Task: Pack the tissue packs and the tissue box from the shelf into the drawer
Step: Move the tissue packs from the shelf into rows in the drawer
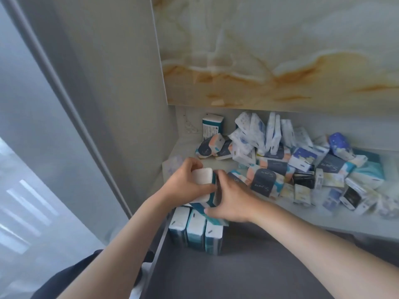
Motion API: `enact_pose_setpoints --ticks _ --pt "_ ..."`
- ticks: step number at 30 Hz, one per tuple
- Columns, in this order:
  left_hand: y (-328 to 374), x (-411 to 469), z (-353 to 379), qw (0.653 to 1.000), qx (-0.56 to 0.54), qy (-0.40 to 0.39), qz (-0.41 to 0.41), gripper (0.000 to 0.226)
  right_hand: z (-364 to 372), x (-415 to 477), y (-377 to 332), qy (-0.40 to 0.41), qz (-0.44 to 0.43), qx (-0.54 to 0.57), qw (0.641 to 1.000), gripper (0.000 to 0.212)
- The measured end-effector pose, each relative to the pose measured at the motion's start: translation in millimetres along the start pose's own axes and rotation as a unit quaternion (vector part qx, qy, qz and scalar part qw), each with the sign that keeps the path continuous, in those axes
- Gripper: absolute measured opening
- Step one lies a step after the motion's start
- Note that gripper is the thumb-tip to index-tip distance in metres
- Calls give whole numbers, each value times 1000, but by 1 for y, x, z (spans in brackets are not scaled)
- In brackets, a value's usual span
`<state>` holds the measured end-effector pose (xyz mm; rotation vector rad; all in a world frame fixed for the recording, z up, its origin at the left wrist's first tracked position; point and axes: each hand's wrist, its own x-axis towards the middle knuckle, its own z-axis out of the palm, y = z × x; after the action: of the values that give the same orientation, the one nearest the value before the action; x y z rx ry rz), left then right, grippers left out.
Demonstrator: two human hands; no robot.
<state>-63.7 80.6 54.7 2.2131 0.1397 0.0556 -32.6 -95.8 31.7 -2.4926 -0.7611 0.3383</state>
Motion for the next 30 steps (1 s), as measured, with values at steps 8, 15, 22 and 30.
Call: enact_pose_setpoints --ticks 8,15,22,30 --pt "-39 -5 54 954 158 -251 -37 40 27 -49 75 -180 118 41 976 104" --pt "-70 -7 117 892 316 -323 8 65 83 -48 132 -218 200 31 955 108" --pt "-94 -1 138 870 377 -311 68 76 130 -23 147 -106 279 167 940 108" --pt "-102 0 145 825 454 -317 109 76 156 -7 146 -39 345 194 917 64"
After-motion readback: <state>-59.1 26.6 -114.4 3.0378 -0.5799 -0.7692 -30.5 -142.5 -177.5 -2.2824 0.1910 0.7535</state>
